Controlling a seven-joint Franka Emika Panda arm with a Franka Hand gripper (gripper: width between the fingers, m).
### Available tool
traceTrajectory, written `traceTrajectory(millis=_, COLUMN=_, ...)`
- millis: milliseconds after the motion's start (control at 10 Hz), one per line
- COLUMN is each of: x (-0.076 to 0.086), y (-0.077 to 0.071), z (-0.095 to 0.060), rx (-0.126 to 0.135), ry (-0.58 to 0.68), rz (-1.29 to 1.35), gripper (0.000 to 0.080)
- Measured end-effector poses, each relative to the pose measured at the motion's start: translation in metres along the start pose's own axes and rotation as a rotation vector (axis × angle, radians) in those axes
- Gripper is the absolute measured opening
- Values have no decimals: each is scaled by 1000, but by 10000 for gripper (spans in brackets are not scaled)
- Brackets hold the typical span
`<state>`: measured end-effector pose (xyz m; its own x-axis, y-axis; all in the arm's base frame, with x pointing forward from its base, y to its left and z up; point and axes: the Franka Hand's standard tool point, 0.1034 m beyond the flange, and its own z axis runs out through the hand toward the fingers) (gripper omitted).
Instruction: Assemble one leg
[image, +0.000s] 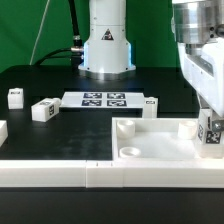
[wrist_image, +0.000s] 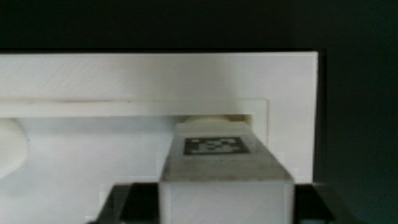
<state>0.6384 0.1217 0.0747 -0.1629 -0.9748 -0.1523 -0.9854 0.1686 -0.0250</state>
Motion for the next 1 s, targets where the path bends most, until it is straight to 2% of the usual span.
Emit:
traceTrajectory(millis=200, x=1, y=-1, z=-1, rx=5, ry=-2, rz=127, gripper=292)
traceTrajectory(millis=400, x=1, y=-1, z=0, rx=5, ry=-1, rz=107, gripper=292)
traceTrajectory(millis=500, x=1, y=-1, z=0, rx=4, ry=0, rz=63, gripper=453)
traceTrajectory(millis=600, x=1, y=0, z=0, rx=-4, ry=0, rz=37, gripper=453)
traceTrajectory(millis=700, x=0, y=2, z=1, rx=-18, ry=1, rz=-14, gripper=600)
traceTrajectory(millis=1000, x=0, y=3, z=2, rx=-24, ry=-1, rz=-330, gripper=640)
